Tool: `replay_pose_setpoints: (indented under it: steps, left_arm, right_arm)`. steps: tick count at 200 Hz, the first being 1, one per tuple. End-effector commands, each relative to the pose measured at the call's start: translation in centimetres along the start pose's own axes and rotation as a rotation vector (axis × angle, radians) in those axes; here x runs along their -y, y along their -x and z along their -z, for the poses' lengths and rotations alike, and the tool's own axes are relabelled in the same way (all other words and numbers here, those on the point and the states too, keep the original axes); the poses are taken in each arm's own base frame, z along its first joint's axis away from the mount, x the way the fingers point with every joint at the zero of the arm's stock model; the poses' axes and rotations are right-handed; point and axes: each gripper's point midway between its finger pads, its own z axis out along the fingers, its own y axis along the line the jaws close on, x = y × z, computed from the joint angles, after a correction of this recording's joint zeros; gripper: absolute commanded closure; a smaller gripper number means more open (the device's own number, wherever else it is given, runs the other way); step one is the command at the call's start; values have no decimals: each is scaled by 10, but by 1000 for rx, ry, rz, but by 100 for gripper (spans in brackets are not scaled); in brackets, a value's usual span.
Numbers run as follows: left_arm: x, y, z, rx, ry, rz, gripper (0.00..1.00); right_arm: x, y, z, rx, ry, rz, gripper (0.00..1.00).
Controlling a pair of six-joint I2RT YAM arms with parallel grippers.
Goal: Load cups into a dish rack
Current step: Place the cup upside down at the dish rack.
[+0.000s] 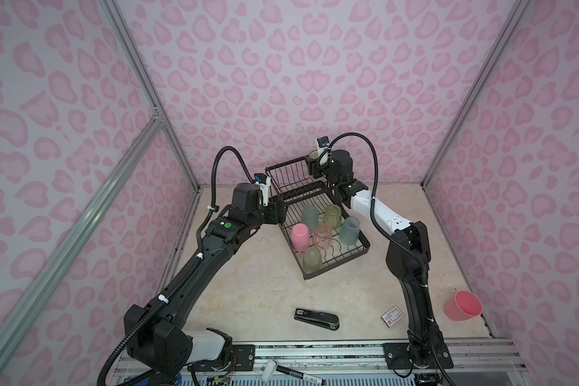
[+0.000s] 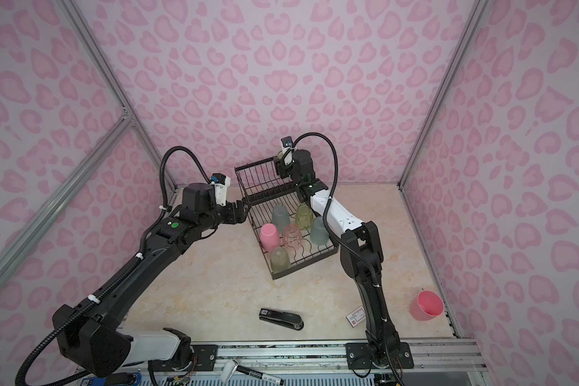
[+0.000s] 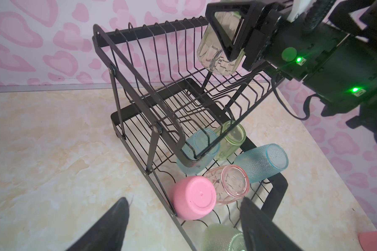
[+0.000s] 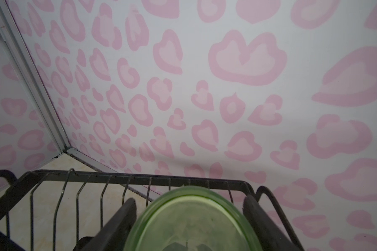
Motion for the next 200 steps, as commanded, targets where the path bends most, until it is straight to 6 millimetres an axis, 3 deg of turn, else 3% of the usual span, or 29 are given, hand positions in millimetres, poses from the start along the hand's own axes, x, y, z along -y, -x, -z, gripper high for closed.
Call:
replay_pose_setpoints:
  steps: [1, 53, 103, 113, 159, 200]
  left_arm:
    - [5, 8, 0, 35, -30, 0, 18]
    - [7, 7, -1, 39, -46, 9, 18]
    - [6, 3, 0, 43, -51, 17, 18]
    - [6, 3, 1, 45, -52, 18, 18]
    - [6, 4, 5, 55, -61, 25, 18]
    - [4, 5, 8, 64, -58, 30, 17]
  right_arm:
    - [0, -12, -6, -11, 6, -6, 49]
    - [2, -26, -8, -38, 8, -19, 48]
    - [2, -30, -8, -46, 11, -19, 39]
    - [1, -44, -13, -69, 11, -18, 35]
    - [2, -37, -12, -57, 9, -21, 22]
    - [2, -28, -11, -44, 11, -30, 16]
